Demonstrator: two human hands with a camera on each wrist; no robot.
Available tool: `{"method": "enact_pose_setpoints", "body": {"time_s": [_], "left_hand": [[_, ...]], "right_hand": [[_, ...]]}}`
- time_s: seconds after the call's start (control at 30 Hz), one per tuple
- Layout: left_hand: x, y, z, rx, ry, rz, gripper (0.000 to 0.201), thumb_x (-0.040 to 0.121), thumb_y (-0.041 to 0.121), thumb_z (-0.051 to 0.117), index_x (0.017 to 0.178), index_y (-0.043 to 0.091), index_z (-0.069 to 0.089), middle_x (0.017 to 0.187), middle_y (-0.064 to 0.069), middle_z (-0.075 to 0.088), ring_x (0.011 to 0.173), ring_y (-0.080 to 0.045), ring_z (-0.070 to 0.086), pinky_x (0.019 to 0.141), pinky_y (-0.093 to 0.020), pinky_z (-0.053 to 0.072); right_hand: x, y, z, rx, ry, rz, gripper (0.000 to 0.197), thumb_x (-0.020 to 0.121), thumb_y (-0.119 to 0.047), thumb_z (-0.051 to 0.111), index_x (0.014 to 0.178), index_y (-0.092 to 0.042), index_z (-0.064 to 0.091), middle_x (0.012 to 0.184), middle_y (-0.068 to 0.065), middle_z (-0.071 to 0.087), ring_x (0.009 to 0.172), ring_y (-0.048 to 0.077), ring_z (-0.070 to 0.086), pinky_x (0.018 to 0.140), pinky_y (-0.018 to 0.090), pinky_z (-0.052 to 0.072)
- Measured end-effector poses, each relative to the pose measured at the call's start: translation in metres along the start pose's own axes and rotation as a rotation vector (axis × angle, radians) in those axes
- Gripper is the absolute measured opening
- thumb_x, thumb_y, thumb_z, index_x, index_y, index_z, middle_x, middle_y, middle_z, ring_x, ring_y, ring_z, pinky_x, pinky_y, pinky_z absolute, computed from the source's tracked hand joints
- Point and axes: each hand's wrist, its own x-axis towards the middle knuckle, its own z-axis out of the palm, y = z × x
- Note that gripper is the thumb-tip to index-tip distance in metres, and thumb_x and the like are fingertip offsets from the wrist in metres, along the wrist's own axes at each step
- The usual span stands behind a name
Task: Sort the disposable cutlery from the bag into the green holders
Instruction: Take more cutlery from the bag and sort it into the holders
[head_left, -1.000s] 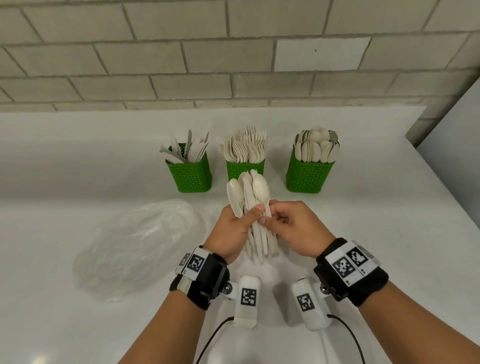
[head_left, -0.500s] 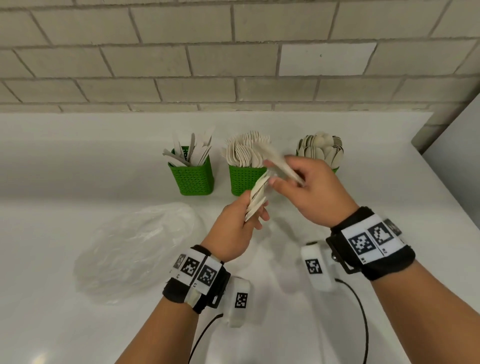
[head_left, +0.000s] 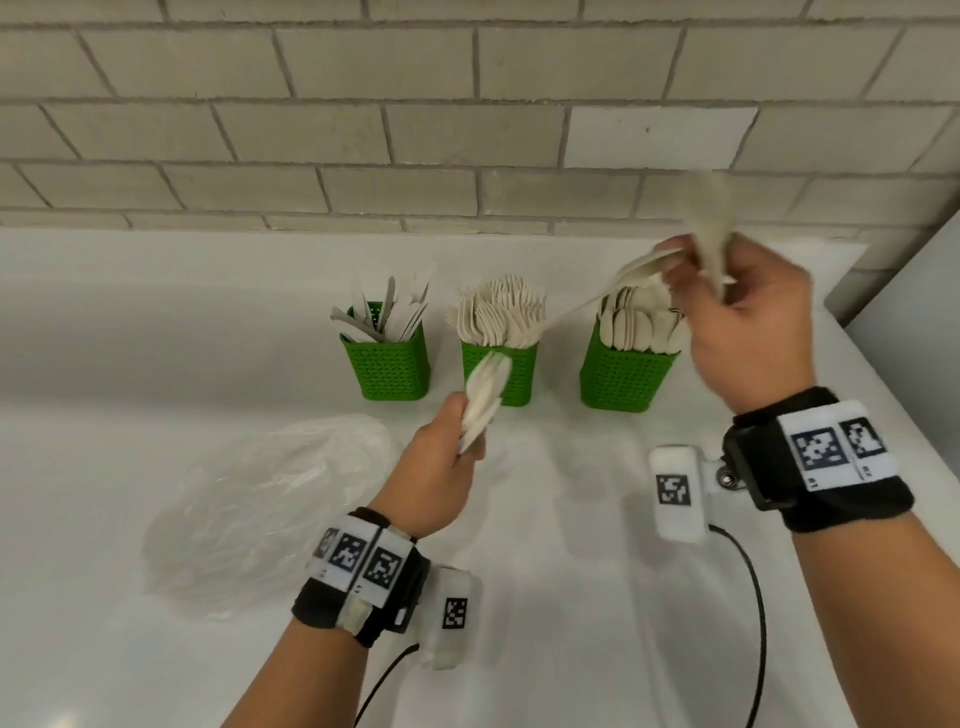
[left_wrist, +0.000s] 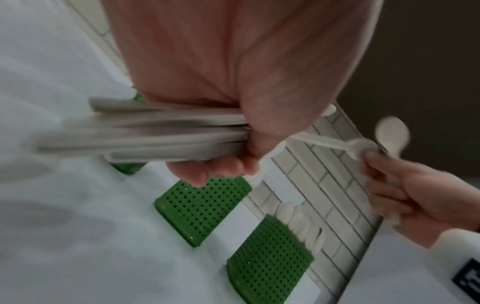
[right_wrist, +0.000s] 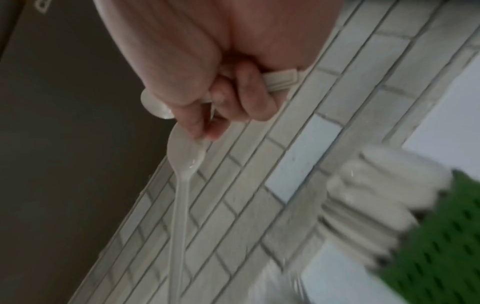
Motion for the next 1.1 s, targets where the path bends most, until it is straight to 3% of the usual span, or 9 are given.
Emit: {"method": "enact_pose_setpoints", "body": {"time_s": [0.1, 0.23, 0.43, 0.53, 0.6, 0.77, 0.9, 1.0, 1.1], "left_hand": [[0.006, 0.002, -0.004, -0.124, 0.085, -0.047, 0.012, 0.103, 0.011, 0.039, 0.108, 0.004, 0.048, 0.078, 0.007, 0.054, 0.059, -0.005, 0.046, 0.059, -0.025, 0.043], [0.027, 0.040, -0.006, -0.242, 0.105, -0.009, 0.015, 0.104, 0.016, 0.041, 0.106, 0.007, 0.053, 0.069, 0.007, 0.053, 0.057, -0.010, 0.049, 0.057, -0.026, 0.044], [0.087, 0.093, 0.008, -0.255, 0.211, 0.004, 0.023, 0.095, 0.030, 0.059, 0.073, 0.024, 0.056, 0.054, 0.009, 0.046, 0.051, -0.014, 0.046, 0.053, -0.029, 0.042], [0.118, 0.101, 0.023, -0.345, 0.199, -0.056, 0.022, 0.092, 0.029, 0.064, 0.078, 0.012, 0.061, 0.056, 0.003, 0.045, 0.048, -0.014, 0.041, 0.053, -0.027, 0.036], [0.131, 0.101, 0.031, -0.401, 0.189, -0.093, 0.013, 0.090, 0.022, 0.068, 0.090, 0.009, 0.069, 0.053, 0.011, 0.051, 0.043, -0.005, 0.045, 0.053, -0.023, 0.037], [0.137, 0.099, 0.047, -0.531, 0.118, -0.144, 0.015, 0.083, 0.002, 0.073, 0.098, 0.004, 0.071, 0.050, 0.014, 0.059, 0.041, 0.002, 0.049, 0.045, -0.014, 0.038], [0.134, 0.103, 0.044, -0.613, 0.119, -0.151, 0.016, 0.086, 0.000, 0.068, 0.084, 0.015, 0.070, 0.064, 0.004, 0.064, 0.037, -0.003, 0.043, 0.040, -0.018, 0.034], [0.133, 0.111, 0.033, -0.808, 0.023, -0.087, 0.016, 0.086, -0.001, 0.067, 0.084, 0.015, 0.064, 0.058, 0.004, 0.059, 0.037, -0.006, 0.034, 0.041, -0.021, 0.026], [0.137, 0.124, 0.022, -0.813, -0.035, 0.045, 0.010, 0.087, 0.011, 0.070, 0.095, 0.016, 0.071, 0.052, 0.009, 0.049, 0.040, -0.008, 0.030, 0.039, -0.020, 0.026]], "right_hand": [[0.022, 0.004, -0.033, -0.232, 0.113, -0.126, 0.015, 0.092, -0.023, 0.061, 0.096, -0.013, 0.072, 0.082, 0.000, 0.065, 0.074, 0.009, 0.057, 0.069, 0.023, 0.044], [0.037, 0.012, -0.047, -0.569, 0.027, -0.305, 0.016, 0.093, -0.018, 0.060, 0.088, -0.006, 0.070, 0.079, 0.008, 0.058, 0.069, 0.017, 0.049, 0.062, 0.026, 0.032], [0.043, 0.016, -0.025, -0.734, -0.148, -0.338, 0.018, 0.090, -0.012, 0.060, 0.101, -0.016, 0.073, 0.092, 0.008, 0.062, 0.076, 0.034, 0.060, 0.061, 0.033, 0.043], [0.052, 0.012, -0.016, -0.770, -0.214, -0.364, 0.024, 0.089, -0.013, 0.059, 0.109, -0.017, 0.072, 0.095, 0.010, 0.062, 0.079, 0.035, 0.061, 0.062, 0.037, 0.048], [0.055, 0.011, -0.010, -0.769, -0.254, -0.386, 0.027, 0.088, -0.011, 0.060, 0.111, -0.016, 0.072, 0.095, 0.010, 0.062, 0.078, 0.035, 0.061, 0.063, 0.041, 0.051], [0.044, 0.037, 0.008, -0.986, -0.538, -0.082, 0.016, 0.094, -0.025, 0.055, 0.099, -0.017, 0.068, 0.090, 0.004, 0.050, 0.084, 0.028, 0.059, 0.066, 0.033, 0.040], [0.037, 0.047, 0.000, -0.559, -0.517, 0.149, 0.019, 0.091, -0.014, 0.056, 0.106, -0.022, 0.061, 0.079, -0.005, 0.055, 0.068, 0.012, 0.052, 0.063, 0.026, 0.040], [0.043, 0.037, -0.007, -0.423, -0.506, 0.185, 0.022, 0.091, -0.006, 0.052, 0.088, -0.027, 0.055, 0.067, -0.011, 0.046, 0.057, 0.002, 0.045, 0.051, 0.010, 0.033], [0.046, 0.029, -0.006, -0.468, -0.576, 0.150, 0.024, 0.096, -0.007, 0.044, 0.086, -0.028, 0.051, 0.074, -0.010, 0.045, 0.061, 0.001, 0.044, 0.049, 0.008, 0.033]]}}
